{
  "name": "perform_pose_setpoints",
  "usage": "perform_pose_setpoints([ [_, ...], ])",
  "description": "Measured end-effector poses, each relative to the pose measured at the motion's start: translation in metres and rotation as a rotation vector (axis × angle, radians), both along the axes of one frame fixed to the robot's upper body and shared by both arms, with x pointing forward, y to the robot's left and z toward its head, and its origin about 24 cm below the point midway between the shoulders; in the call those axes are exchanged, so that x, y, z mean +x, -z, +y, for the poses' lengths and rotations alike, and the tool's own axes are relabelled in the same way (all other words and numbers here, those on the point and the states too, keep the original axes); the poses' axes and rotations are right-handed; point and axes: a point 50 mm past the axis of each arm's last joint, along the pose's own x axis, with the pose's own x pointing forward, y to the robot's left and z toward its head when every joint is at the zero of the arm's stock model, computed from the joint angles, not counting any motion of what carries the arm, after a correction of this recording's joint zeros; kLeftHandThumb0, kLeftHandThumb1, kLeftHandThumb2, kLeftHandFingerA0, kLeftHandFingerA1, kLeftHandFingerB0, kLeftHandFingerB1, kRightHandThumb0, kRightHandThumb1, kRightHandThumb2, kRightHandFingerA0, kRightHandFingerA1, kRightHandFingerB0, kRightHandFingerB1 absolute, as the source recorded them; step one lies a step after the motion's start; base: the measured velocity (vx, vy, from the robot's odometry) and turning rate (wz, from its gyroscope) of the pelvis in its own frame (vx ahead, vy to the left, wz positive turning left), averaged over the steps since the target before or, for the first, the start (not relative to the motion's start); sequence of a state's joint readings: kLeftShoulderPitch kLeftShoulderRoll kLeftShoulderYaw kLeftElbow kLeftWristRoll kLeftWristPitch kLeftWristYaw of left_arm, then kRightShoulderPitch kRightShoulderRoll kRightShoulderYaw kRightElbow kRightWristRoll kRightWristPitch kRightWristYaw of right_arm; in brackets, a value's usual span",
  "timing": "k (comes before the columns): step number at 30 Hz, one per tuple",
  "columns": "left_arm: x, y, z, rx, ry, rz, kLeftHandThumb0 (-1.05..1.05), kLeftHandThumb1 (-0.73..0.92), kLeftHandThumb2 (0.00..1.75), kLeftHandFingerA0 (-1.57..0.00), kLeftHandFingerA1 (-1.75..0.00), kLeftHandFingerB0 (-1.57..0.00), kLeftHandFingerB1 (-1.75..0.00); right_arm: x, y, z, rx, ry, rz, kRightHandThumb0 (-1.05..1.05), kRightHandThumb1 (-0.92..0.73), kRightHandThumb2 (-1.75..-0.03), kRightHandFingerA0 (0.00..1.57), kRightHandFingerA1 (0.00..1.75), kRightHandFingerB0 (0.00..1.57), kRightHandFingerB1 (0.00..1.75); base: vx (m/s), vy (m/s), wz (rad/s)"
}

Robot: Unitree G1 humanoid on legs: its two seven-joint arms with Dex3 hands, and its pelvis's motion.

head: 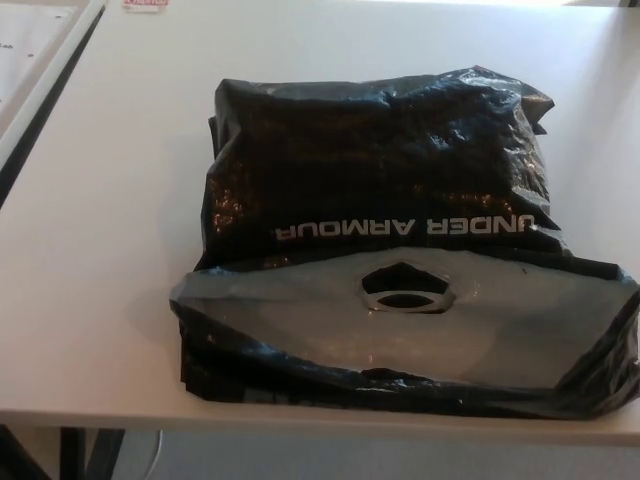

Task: A plastic bag is kept infront of the robot in the middle of the desk and the robot uses both its hands to grab it from the top and lifts it up and then releases it.

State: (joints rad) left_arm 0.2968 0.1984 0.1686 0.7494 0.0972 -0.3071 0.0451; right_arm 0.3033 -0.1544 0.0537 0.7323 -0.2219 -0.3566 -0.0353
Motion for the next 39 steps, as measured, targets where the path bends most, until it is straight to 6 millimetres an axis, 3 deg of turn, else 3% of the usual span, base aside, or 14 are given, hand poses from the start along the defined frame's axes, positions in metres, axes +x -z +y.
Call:
perform_pose_setpoints([
  [4,0.003,-0.008,0.005,0.029,-0.016,-0.073,-0.12,0.54,0.56,-0.69,-0.42,-0.47,-0.36,0.005,-0.007,0.002,0.007,-0.01,-0.085,-0.58,-0.44,-0.74,0.27,0.45,0.18,0.39,0.0,0.0,0.0],
  [12,0.007,-0.022,0.013,0.099,-0.053,-0.221,-0.16,0.49,0.58,-0.49,-0.38,-0.43,-0.36,0.009,-0.019,0.003,-0.03,-0.006,-0.227,-0.56,-0.42,-0.7,0.16,0.4,0.15,0.37,0.0,0.0,0.0],
  [13,0.007,-0.024,0.014,0.105,-0.056,-0.234,-0.16,0.51,0.58,-0.48,-0.37,-0.42,-0.36,0.008,-0.02,0.003,-0.035,-0.007,-0.237,-0.28,-0.33,-0.89,0.06,0.51,0.06,0.5,0.0,0.0,0.0],
  [14,0.008,-0.026,0.015,0.118,-0.06,-0.259,-0.16,0.51,0.58,-0.48,-0.37,-0.42,-0.36,0.007,-0.022,0.004,-0.046,-0.008,-0.258,-0.28,-0.33,-0.89,0.06,0.51,0.06,0.5,0.0,0.0,0.0],
  [15,0.008,-0.029,0.016,0.127,-0.064,-0.281,-0.13,0.51,0.57,-0.48,-0.36,-0.41,-0.35,0.007,-0.024,0.004,-0.054,-0.01,-0.279,-0.49,-0.49,-0.55,0.19,0.3,0.19,0.28,0.0,0.0,0.0],
  [17,0.009,-0.033,0.018,0.142,-0.072,-0.318,-0.12,0.52,0.57,-0.49,-0.36,-0.4,-0.35,0.008,-0.027,0.005,-0.066,-0.013,-0.316,-0.48,-0.49,-0.55,0.16,0.29,0.18,0.28,0.0,0.0,0.0],
  [18,0.01,-0.036,0.018,0.15,-0.073,-0.342,-0.16,0.54,0.56,-0.58,-0.38,-0.41,-0.34,0.008,-0.03,0.005,-0.071,-0.014,-0.338,-0.3,-0.33,-0.88,0.0,0.49,0.0,0.47,0.0,0.0,0.0],
  [26,0.051,-0.088,0.019,0.228,-0.022,-0.684,-0.14,0.52,0.56,-0.5,-0.55,-0.28,-0.39,0.043,-0.088,0.008,-0.11,-0.044,-0.73,-0.3,-0.3,-0.86,0.0,0.49,0.0,0.48,0.0,0.0,0.0],
  [27,0.054,-0.093,0.019,0.234,-0.017,-0.712,-0.09,0.36,0.87,-0.56,-0.73,-0.18,-0.55,0.044,-0.091,0.009,-0.113,-0.047,-0.751,-0.29,-0.31,-0.86,0.0,0.48,0.0,0.48,0.0,0.0,0.0],
  [28,0.059,-0.102,0.018,0.245,-0.005,-0.763,-0.16,0.51,0.57,-0.44,-0.6,-0.27,-0.44,0.046,-0.101,0.01,-0.117,-0.055,-0.804,-0.56,-0.4,-0.68,0.33,0.44,0.09,0.31,0.0,0.0,0.0],
  [29,0.064,-0.109,0.016,0.251,0.011,-0.808,-0.14,0.36,0.85,-0.31,-0.63,-0.17,-0.55,0.049,-0.11,0.011,-0.121,-0.063,-0.858,-0.57,-0.4,-0.68,0.26,0.42,0.09,0.31,0.0,0.0,0.0],
  [36,0.068,-0.152,-0.002,0.271,0.092,-1.057,-0.25,0.52,0.55,-0.36,-0.61,-0.25,-0.52,0.05,-0.166,0.026,-0.116,-0.123,-1.168,-0.55,-0.38,-0.66,0.22,0.39,0.09,0.29,0.0,0.0,0.0],
  [37,0.066,-0.157,-0.005,0.269,0.098,-1.087,-0.2,0.36,0.85,-0.36,-0.67,-0.12,-0.55,0.049,-0.172,0.028,-0.115,-0.132,-1.202,-0.56,-0.38,-0.68,0.19,0.4,0.07,0.28,0.0,0.0,0.0],
  [39,0.061,-0.166,-0.01,0.264,0.114,-1.131,-0.25,0.37,0.86,-0.37,-0.67,-0.13,-0.55,0.044,-0.18,0.03,-0.119,-0.137,-1.249,-0.3,-0.3,-0.86,0.0,0.48,0.0,0.49,0.0,0.0,0.0],
])
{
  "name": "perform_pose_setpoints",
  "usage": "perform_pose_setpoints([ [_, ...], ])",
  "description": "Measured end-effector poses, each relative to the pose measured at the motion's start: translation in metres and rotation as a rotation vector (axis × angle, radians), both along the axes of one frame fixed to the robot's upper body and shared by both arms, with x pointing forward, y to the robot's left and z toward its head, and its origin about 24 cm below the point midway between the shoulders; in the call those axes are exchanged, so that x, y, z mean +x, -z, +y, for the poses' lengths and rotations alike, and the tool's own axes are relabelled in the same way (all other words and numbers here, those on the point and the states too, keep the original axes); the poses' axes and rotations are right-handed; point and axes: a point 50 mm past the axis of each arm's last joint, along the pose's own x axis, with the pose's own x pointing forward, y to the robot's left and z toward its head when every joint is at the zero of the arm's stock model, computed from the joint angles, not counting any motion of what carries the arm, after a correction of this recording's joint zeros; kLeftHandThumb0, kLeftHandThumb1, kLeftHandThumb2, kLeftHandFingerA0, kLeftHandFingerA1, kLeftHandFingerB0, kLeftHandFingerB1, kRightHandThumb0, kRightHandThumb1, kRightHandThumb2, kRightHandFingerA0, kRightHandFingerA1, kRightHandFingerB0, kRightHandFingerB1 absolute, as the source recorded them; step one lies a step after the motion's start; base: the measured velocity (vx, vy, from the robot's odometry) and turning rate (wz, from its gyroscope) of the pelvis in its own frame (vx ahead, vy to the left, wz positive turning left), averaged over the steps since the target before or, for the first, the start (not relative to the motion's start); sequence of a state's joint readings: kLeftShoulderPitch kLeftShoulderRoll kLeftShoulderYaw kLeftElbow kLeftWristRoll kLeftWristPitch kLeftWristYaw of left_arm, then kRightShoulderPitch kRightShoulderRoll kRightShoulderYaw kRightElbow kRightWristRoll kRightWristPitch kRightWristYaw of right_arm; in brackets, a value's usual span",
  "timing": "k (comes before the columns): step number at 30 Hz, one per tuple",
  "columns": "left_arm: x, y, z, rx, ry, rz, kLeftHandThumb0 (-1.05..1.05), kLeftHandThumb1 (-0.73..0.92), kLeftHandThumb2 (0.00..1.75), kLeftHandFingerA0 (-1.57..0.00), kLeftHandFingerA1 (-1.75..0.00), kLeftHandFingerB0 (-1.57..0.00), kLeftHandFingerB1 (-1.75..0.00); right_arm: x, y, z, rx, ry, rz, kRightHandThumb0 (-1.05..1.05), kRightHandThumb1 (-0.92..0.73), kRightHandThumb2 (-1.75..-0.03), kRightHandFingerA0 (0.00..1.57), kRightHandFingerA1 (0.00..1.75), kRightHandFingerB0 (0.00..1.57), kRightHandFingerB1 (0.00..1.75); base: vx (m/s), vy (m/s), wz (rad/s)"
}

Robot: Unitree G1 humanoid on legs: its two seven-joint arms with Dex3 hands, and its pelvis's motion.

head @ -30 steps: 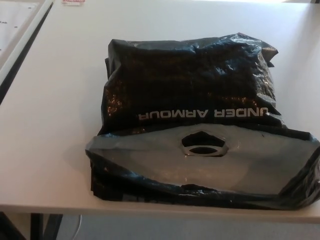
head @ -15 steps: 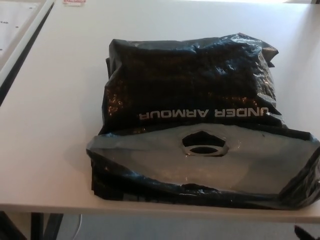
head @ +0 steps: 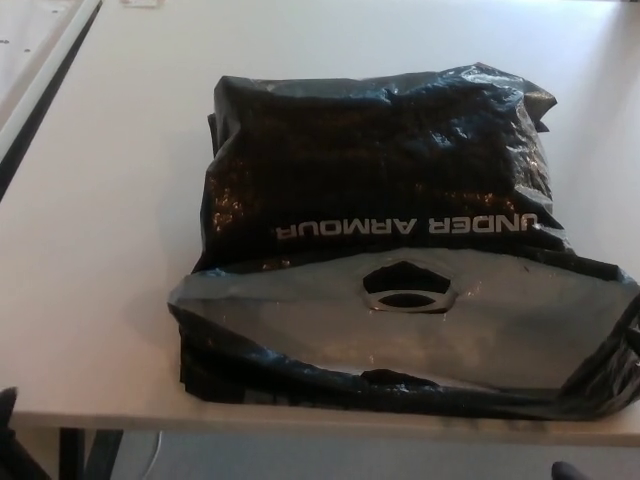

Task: A plastic bag is kept infront of the robot in the middle of the desk and the robot uses both its hands to grab it from the top and lifts it up and then releases it.

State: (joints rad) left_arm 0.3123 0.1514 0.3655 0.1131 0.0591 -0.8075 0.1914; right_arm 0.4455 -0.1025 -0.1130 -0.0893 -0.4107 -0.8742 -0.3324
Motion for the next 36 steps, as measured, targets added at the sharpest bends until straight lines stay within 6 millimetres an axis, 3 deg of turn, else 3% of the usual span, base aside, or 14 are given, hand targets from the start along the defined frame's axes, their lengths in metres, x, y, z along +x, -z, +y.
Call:
perform_pose_setpoints([
  [1,-0.005,-0.005,-0.003,0.004,0.017,-0.017,-0.25,0.37,0.86,-0.37,-0.67,-0.13,-0.55,-0.004,-0.003,0.001,-0.002,0.002,-0.019,-0.3,-0.3,-0.86,0.0,0.48,0.0,0.49,0.0,0.0,0.0],
  [2,-0.007,-0.008,-0.004,0.007,0.026,-0.025,-0.23,0.36,0.84,-0.37,-0.66,-0.16,-0.56,-0.006,-0.005,0.001,-0.004,0.004,-0.028,-0.55,-0.39,-0.67,0.24,0.4,0.08,0.3,0.0,0.0,0.0],
  [4,-0.014,-0.015,-0.007,0.008,0.045,-0.041,-0.23,0.35,0.83,-0.45,-0.7,-0.16,-0.56,-0.011,-0.008,0.001,-0.011,0.008,-0.044,-0.55,-0.39,-0.67,0.2,0.39,0.08,0.31,0.0,0.0,0.0],
  [5,-0.015,-0.016,-0.007,0.005,0.049,-0.045,-0.25,0.52,0.55,-0.5,-0.73,-0.21,-0.54,-0.012,-0.009,0.0,-0.015,0.01,-0.048,-0.56,-0.39,-0.67,0.22,0.39,0.08,0.32,0.0,0.0,0.0],
  [9,-0.015,-0.02,-0.002,0.0,0.053,-0.04,-0.27,0.5,0.55,-0.36,-0.65,-0.18,-0.53,-0.012,-0.011,-0.003,-0.024,0.017,-0.065,-0.51,-0.46,-0.55,0.41,0.35,0.14,0.27,0.0,0.0,0.0],
  [10,-0.015,-0.02,-0.001,-0.004,0.054,-0.038,-0.27,0.48,0.54,-0.31,-0.65,-0.21,-0.54,-0.012,-0.011,-0.003,-0.025,0.019,-0.068,-0.58,-0.4,-0.68,0.3,0.42,0.11,0.35,0.0,0.0,0.0],
  [12,-0.008,-0.022,0.001,0.003,0.068,-0.03,-0.25,0.42,0.52,-0.34,-0.61,-0.26,-0.53,-0.008,-0.013,-0.004,-0.028,0.02,-0.084,-0.57,-0.4,-0.67,0.23,0.39,0.1,0.34,0.0,0.0,0.0],
  [15,0.009,-0.021,0.007,0.016,0.114,0.015,-0.25,0.26,0.77,-0.33,-0.66,-0.19,-0.59,0.001,-0.016,-0.008,-0.04,0.021,-0.108,-0.59,-0.4,-0.69,0.24,0.41,0.09,0.34,0.0,0.0,0.0],
  [27,0.042,0.021,0.023,0.009,0.216,0.304,-0.24,0.25,0.77,-0.3,-0.67,-0.16,-0.59,0.021,-0.022,-0.029,-0.122,0.042,-0.118,-0.59,-0.38,-0.67,0.22,0.4,0.1,0.34,0.0,0.0,0.0],
  [28,0.046,0.024,0.025,0.007,0.215,0.318,-0.31,0.4,0.52,-0.29,-0.74,-0.19,-0.62,0.024,-0.021,-0.03,-0.122,0.044,-0.114,-0.61,-0.39,-0.68,0.23,0.41,0.1,0.34,0.0,0.0,0.0],
  [29,0.051,0.026,0.026,0.007,0.216,0.328,-0.25,0.24,0.77,-0.32,-0.68,-0.18,-0.6,0.026,-0.021,-0.032,-0.122,0.048,-0.109,-0.61,-0.39,-0.68,0.24,0.41,0.1,0.34,0.0,0.0,0.0],
  [33,0.067,0.029,0.028,0.01,0.217,0.357,-0.3,0.24,0.77,-0.35,-0.7,-0.18,-0.61,0.036,-0.018,-0.037,-0.122,0.061,-0.094,-0.61,-0.39,-0.69,0.26,0.42,0.1,0.34,0.0,0.0,0.0],
  [34,0.07,0.03,0.028,0.013,0.218,0.366,-0.41,0.35,0.61,-0.35,-0.76,-0.22,-0.66,0.039,-0.017,-0.038,-0.121,0.065,-0.088,-0.61,-0.4,-0.69,0.29,0.42,0.1,0.34,0.0,0.0,0.0],
  [36,0.075,0.031,0.027,0.021,0.225,0.378,-0.3,0.24,0.75,-0.36,-0.72,-0.18,-0.62,0.042,-0.014,-0.04,-0.114,0.073,-0.073,-0.6,-0.4,-0.68,0.29,0.42,0.1,0.34,0.0,0.0,0.0],
])
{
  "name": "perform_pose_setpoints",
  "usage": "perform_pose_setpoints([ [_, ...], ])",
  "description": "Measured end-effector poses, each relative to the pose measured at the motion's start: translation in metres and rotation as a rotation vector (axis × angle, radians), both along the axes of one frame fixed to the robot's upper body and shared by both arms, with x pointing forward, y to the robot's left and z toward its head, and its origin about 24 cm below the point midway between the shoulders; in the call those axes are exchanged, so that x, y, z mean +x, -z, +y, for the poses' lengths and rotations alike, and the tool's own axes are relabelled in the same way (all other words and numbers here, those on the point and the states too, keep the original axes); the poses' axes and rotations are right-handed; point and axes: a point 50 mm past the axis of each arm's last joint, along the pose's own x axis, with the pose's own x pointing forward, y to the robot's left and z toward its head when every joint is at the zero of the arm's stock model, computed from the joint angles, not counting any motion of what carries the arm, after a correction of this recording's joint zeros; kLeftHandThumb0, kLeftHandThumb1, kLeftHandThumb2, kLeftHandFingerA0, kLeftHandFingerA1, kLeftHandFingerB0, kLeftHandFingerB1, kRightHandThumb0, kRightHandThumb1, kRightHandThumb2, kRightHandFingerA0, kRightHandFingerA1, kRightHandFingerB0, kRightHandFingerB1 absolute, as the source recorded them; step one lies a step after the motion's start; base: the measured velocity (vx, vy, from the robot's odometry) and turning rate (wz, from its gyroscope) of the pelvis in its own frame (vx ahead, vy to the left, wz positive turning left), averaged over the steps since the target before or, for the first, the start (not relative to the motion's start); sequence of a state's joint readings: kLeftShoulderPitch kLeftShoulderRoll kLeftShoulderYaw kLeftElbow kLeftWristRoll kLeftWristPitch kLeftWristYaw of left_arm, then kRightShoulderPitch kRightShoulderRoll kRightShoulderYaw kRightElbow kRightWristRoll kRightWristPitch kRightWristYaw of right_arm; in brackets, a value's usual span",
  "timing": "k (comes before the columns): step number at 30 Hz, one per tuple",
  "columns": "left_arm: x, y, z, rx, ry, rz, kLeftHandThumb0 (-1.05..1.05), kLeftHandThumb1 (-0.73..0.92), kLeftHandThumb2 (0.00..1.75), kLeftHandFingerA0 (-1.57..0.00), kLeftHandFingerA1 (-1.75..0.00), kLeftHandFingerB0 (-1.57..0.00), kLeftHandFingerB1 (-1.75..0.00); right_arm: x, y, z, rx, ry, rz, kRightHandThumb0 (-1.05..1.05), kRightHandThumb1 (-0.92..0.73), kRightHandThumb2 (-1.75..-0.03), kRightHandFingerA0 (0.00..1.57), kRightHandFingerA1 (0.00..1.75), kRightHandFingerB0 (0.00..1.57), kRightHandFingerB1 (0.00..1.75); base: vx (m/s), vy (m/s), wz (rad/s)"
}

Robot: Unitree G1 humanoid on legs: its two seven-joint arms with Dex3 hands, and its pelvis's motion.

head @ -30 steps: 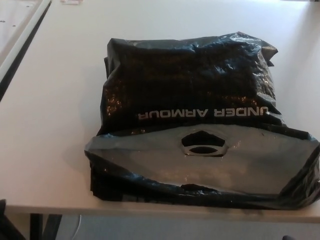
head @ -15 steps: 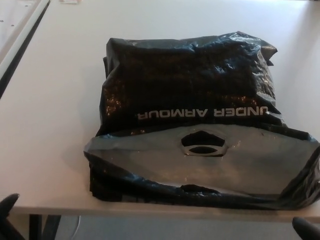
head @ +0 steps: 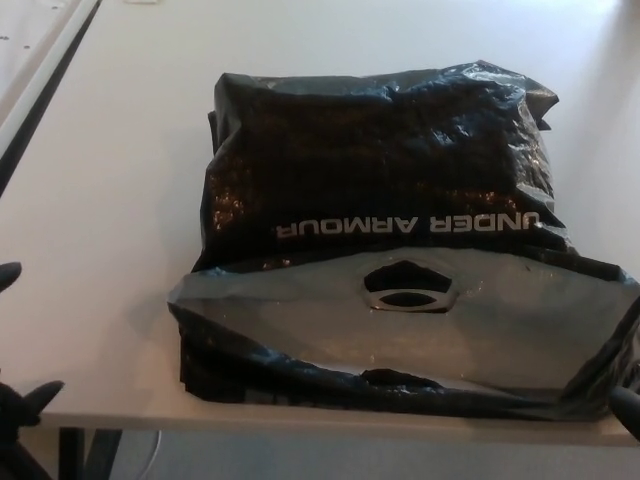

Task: A plastic bag is kept infront of the robot in the middle of the desk and the robot uses both its hands to grab it from the top and lifts it up and then releases it.

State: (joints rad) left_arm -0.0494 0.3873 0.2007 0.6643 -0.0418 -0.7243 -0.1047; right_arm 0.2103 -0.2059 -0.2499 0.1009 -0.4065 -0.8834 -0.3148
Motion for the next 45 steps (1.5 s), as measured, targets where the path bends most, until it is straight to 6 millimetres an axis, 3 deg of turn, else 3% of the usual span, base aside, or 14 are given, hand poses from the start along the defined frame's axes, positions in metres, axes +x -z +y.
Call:
perform_pose_setpoints([
  [1,0.002,0.001,-0.001,0.003,0.004,0.005,-0.4,0.35,0.61,-0.34,-0.76,-0.22,-0.66,0.002,0.002,-0.001,0.006,0.002,0.01,-0.61,-0.39,-0.7,0.29,0.42,0.1,0.35,0.0,0.0,0.0],
  [5,0.007,0.006,-0.007,0.021,0.03,0.032,-0.38,0.34,0.6,-0.37,-0.77,-0.23,-0.67,0.009,0.013,-0.006,0.044,0.018,0.068,-0.62,-0.4,-0.71,0.29,0.43,0.1,0.35,0.0,0.0,0.0],
  [6,0.007,0.006,-0.007,0.022,0.032,0.036,-0.29,0.24,0.75,-0.38,-0.73,-0.19,-0.62,0.01,0.014,-0.006,0.052,0.021,0.076,-0.64,-0.41,-0.72,0.29,0.43,0.09,0.35,0.0,0.0,0.0],
  [13,0.01,0.019,-0.02,0.003,0.055,0.071,-0.28,0.23,0.75,-0.41,-0.74,-0.23,-0.63,0.018,0.033,-0.006,0.156,0.045,0.161,-0.66,-0.43,-0.75,0.28,0.44,0.07,0.35,0.0,0.0,0.0],
  [15,0.011,0.023,-0.028,-0.011,0.066,0.073,-0.27,0.23,0.75,-0.41,-0.73,-0.24,-0.63,0.018,0.042,-0.003,0.199,0.056,0.203,-0.66,-0.43,-0.75,0.29,0.45,0.07,0.36,0.0,0.0,0.0],
  [16,0.012,0.025,-0.034,-0.022,0.079,0.071,-0.34,0.36,0.51,-0.39,-0.79,-0.26,-0.68,0.017,0.048,-0.001,0.217,0.061,0.229,-0.67,-0.44,-0.76,0.3,0.46,0.08,0.35,0.0,0.0,0.0],
  [33,0.011,0.025,-0.124,-0.131,0.346,0.062,-0.38,0.29,0.63,-0.48,-0.72,-0.3,-0.65,0.008,0.098,0.014,0.275,0.071,0.471,-0.66,-0.46,-0.77,0.31,0.46,0.07,0.34,0.0,0.0,0.0],
  [36,0.018,0.027,-0.135,-0.153,0.357,0.094,-0.36,0.32,0.5,-0.66,-0.76,-0.31,-0.7,0.01,0.1,0.019,0.286,0.06,0.477,-0.67,-0.46,-0.77,0.33,0.46,0.07,0.33,0.0,0.0,0.0],
  [38,0.024,0.028,-0.141,-0.169,0.355,0.109,-0.4,0.33,0.5,-0.84,-0.76,-0.47,-0.67,0.011,0.101,0.021,0.291,0.053,0.478,-0.66,-0.46,-0.77,0.34,0.47,0.07,0.35,0.0,0.0,0.0],
  [39,0.026,0.027,-0.142,-0.173,0.355,0.115,-0.52,0.39,0.66,-1.51,-1.24,-1.46,-1.2,0.012,0.101,0.022,0.294,0.051,0.477,-0.57,-0.6,-0.58,0.46,0.37,0.16,0.27,0.0,0.0,0.0],
  [40,0.029,0.028,-0.144,-0.177,0.353,0.122,-0.35,0.45,0.96,-1.51,-1.36,-1.53,-1.37,0.013,0.102,0.023,0.297,0.05,0.479,-0.54,-0.64,-0.59,0.42,0.36,0.16,0.28,0.0,0.0,0.0],
  [43,0.037,0.033,-0.148,-0.196,0.34,0.167,-0.31,0.56,1.02,-1.51,-1.36,-1.52,-1.36,0.015,0.105,0.026,0.313,0.048,0.486,-0.53,-0.66,-0.6,0.43,0.35,0.18,0.29,0.0,0.0,0.0],
  [44,0.042,0.035,-0.15,-0.209,0.332,0.19,-0.38,0.5,0.67,-1.57,-1.24,-1.56,-1.24,0.015,0.107,0.028,0.327,0.048,0.49,-0.52,-0.65,-0.59,0.45,0.36,0.21,0.29,0.0,0.0,0.0],
  [45,0.046,0.036,-0.151,-0.218,0.324,0.203,-0.38,0.5,0.67,-1.57,-1.24,-1.56,-1.24,0.015,0.109,0.029,0.336,0.049,0.495,-0.52,-0.65,-0.59,0.45,0.36,0.21,0.29,0.0,0.0,0.0],
])
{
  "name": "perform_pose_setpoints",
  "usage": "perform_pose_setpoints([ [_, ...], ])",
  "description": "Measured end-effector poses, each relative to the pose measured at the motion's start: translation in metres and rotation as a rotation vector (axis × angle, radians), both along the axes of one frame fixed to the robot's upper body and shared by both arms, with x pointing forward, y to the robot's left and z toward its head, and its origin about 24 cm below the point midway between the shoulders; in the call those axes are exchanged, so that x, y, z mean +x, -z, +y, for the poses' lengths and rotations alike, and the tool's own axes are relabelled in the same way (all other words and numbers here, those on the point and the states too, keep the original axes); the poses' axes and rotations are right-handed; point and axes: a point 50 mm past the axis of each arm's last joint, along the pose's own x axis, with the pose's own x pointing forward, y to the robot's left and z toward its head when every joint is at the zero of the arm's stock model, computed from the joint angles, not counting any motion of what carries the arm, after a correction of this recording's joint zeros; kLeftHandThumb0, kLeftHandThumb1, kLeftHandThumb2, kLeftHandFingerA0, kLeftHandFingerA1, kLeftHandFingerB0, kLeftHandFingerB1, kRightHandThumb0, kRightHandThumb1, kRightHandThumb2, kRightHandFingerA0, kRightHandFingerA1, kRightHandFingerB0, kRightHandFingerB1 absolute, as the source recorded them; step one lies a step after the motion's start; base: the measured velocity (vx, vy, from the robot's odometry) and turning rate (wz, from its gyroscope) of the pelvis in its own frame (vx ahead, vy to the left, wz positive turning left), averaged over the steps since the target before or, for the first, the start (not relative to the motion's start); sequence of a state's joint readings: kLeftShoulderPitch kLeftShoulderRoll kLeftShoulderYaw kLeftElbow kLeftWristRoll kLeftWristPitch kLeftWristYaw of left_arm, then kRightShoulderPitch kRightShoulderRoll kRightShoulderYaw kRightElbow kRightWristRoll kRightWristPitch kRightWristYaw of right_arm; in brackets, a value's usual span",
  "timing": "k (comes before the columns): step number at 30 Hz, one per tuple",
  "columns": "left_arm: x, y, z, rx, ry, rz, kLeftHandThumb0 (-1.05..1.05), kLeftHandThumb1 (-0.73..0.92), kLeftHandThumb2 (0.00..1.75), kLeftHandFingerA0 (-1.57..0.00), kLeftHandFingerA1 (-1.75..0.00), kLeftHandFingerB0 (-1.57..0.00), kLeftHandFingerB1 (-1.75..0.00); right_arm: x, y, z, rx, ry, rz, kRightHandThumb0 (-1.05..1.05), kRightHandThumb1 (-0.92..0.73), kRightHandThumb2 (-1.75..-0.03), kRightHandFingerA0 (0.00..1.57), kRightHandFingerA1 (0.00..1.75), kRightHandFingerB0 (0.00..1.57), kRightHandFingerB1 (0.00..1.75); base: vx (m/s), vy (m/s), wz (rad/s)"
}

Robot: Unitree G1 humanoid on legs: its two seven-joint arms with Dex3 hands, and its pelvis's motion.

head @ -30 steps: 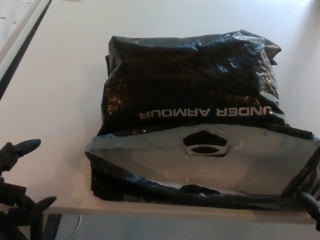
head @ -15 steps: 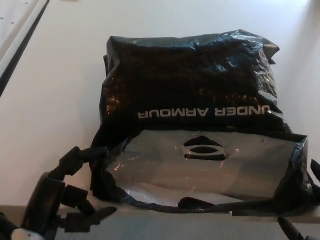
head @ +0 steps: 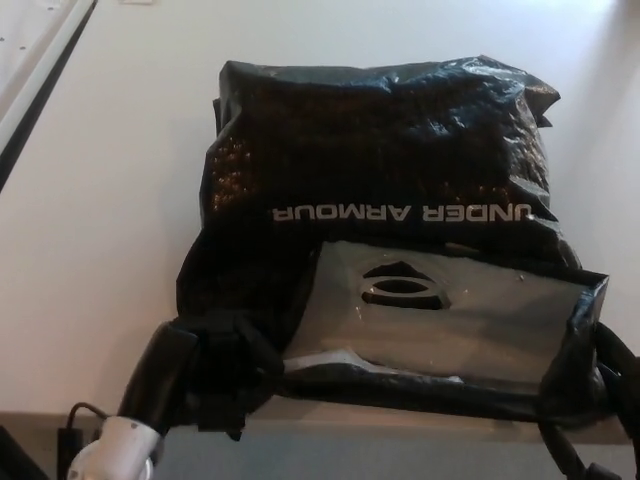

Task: A plastic bag is kept infront of the robot in the middle of the desk and the robot uses both its hands to grab it from the top and lifts it up and then releases it.

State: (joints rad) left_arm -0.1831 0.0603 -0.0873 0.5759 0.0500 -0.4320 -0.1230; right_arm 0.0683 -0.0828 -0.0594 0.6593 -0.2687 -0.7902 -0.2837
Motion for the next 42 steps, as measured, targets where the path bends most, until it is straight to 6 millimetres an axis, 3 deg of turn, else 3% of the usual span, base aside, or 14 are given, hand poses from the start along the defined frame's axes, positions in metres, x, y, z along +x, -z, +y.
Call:
perform_pose_setpoints([
  [7,0.02,0.004,0.004,-0.061,-0.061,0.075,-0.38,0.52,0.56,-1.57,-1.37,-1.57,-1.23,0.001,0.005,0.001,0.049,0.015,-0.009,-0.6,-0.59,-0.87,0.63,0.57,0.29,0.46,0.0,0.0,0.0],
  [8,0.022,0.004,0.005,-0.072,-0.072,0.087,-0.41,0.53,0.56,-1.57,-1.37,-1.57,-1.24,0.002,0.005,0.002,0.061,0.019,-0.013,-0.54,-0.72,-0.63,0.71,0.44,0.34,0.34,0.0,0.0,0.0],
  [9,0.024,0.005,0.006,-0.08,-0.079,0.094,-0.41,0.54,0.56,-1.57,-1.36,-1.57,-1.23,0.002,0.005,0.002,0.066,0.02,-0.016,-0.58,-0.61,-0.9,0.64,0.62,0.28,0.47,0.0,0.0,0.0],
  [16,0.032,0.006,0.012,-0.149,-0.116,0.147,-0.38,0.53,0.56,-1.57,-1.33,-1.57,-1.2,0.005,0.006,0.001,0.146,0.031,-0.025,-0.4,-0.71,-0.61,0.8,0.63,0.65,0.43,0.0,0.0,0.0],
  [20,0.03,0.007,0.013,-0.174,-0.117,0.157,-0.39,0.53,0.56,-1.57,-1.32,-1.57,-1.2,0.007,0.007,0.0,0.168,0.04,-0.032,-0.35,-0.77,-0.63,0.68,1.29,0.75,0.54,0.0,0.0,0.0],
  [21,0.029,0.007,0.013,-0.18,-0.114,0.158,-0.39,0.54,0.56,-1.57,-1.31,-1.57,-1.19,0.008,0.006,0.0,0.17,0.041,-0.036,-0.4,-0.88,-0.63,0.57,1.66,0.55,1.03,0.0,0.0,0.0],
  [23,0.027,0.006,0.013,-0.191,-0.11,0.155,-0.38,0.54,0.56,-1.57,-1.31,-1.57,-1.18,0.009,0.005,0.0,0.185,0.048,-0.045,-0.42,-0.92,-0.62,0.59,1.75,0.44,1.25,0.0,0.0,0.0],
  [29,0.018,0.005,0.007,-0.219,-0.083,0.151,-0.37,0.54,0.56,-1.57,-1.27,-1.57,-1.14,0.013,-0.001,0.01,0.263,0.06,-0.076,-0.45,-0.89,-0.64,0.76,1.75,0.42,1.66,0.0,0.0,0.0],
  [30,0.016,0.005,0.005,-0.221,-0.076,0.153,-0.38,0.45,0.7,-1.57,-1.2,-1.56,-1.17,0.015,-0.002,0.013,0.276,0.061,-0.078,-0.29,-0.71,-1.17,1.14,1.24,0.8,1.08,0.0,0.0,0.0],
  [34,0.01,0.005,-0.003,-0.234,-0.047,0.161,-0.35,0.54,0.57,-1.57,-1.23,-1.57,-1.1,0.022,-0.005,0.021,0.328,0.071,-0.08,-0.3,-0.7,-1.16,1.15,1.24,0.83,1.09,0.0,0.0,0.0],
  [35,0.009,0.004,-0.005,-0.238,-0.041,0.163,-0.35,0.54,0.56,-1.57,-1.22,-1.56,-1.1,0.024,-0.006,0.023,0.341,0.073,-0.077,-0.51,-0.88,-0.64,0.82,1.75,0.46,1.65,0.0,0.0,0.0],
  [40,0.001,0.002,-0.015,-0.259,-0.006,0.174,-0.34,0.54,0.57,-1.57,-1.2,-1.54,-1.1,0.034,-0.009,0.034,0.405,0.078,-0.064,-0.52,-0.88,-0.65,0.84,1.75,0.46,1.62,0.0,0.0,0.0],
  [41,0.0,0.002,-0.016,-0.263,0.001,0.178,-0.36,0.53,0.57,-1.57,-1.19,-1.53,-1.1,0.036,-0.01,0.036,0.414,0.078,-0.06,-0.3,-0.7,-1.17,1.18,1.26,0.8,1.08,0.0,0.0,0.0],
  [42,-0.001,0.002,-0.018,-0.268,0.006,0.182,-0.36,0.53,0.57,-1.57,-1.19,-1.53,-1.1,0.039,-0.011,0.037,0.423,0.077,-0.056,-0.3,-0.7,-1.17,1.18,1.26,0.8,1.08,0.0,0.0,0.0],
])
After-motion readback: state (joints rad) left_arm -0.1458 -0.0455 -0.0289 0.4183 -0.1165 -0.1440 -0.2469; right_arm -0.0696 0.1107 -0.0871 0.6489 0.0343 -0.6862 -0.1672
